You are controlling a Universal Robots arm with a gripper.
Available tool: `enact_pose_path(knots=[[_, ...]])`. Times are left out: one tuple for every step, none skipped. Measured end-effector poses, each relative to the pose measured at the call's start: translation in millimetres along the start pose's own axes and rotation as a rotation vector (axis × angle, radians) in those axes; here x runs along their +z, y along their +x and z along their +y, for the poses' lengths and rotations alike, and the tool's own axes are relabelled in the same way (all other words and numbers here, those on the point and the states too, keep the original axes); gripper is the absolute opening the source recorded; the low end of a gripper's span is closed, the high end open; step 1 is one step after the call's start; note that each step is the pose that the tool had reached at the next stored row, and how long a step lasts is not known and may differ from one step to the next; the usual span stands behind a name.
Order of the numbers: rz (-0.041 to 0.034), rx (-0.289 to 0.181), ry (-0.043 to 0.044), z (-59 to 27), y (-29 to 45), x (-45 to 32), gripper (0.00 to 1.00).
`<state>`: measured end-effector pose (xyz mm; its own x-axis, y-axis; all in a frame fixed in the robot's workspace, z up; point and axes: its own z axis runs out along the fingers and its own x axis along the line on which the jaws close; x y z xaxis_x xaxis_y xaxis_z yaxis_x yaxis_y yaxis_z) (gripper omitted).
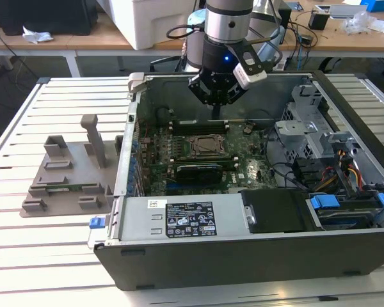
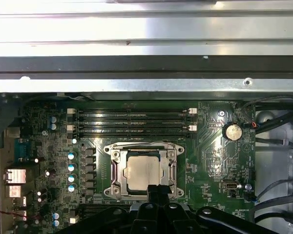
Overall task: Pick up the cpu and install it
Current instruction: 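Install the second cpu locking lever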
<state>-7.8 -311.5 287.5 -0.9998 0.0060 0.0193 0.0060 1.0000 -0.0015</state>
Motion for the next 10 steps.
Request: enact_pose_path(knots=[[0.0,0.0,-0.0003,0.0,0.0,0.0,0.11],[-0.0001,0.0,-0.0004,0.0,0.0,0.0,0.11],[-0.0001,0.0,-0.0004,-0.2,0.0,0.0,0.11],[0.0001,0.0,-0.0003,-0.7,-0.1,0.0,0.11],[0.0,0.0,-0.0002,-1.4,-0.1,0.0,0.11],[0.0,0.0,-0.0003,-2.7,0.0,0.1,0.11],[0.0,0.0,-0.0003,-3.7,0.0,0.1,0.11],[0.0,0.0,-0.0003,-4.7,-0.1,0.1,0.11],[0.0,0.0,-0.0004,-5.3,-0.1,0.1,0.11],[0.0,0.0,-0.0004,-5.9,0.0,0.1,0.11]])
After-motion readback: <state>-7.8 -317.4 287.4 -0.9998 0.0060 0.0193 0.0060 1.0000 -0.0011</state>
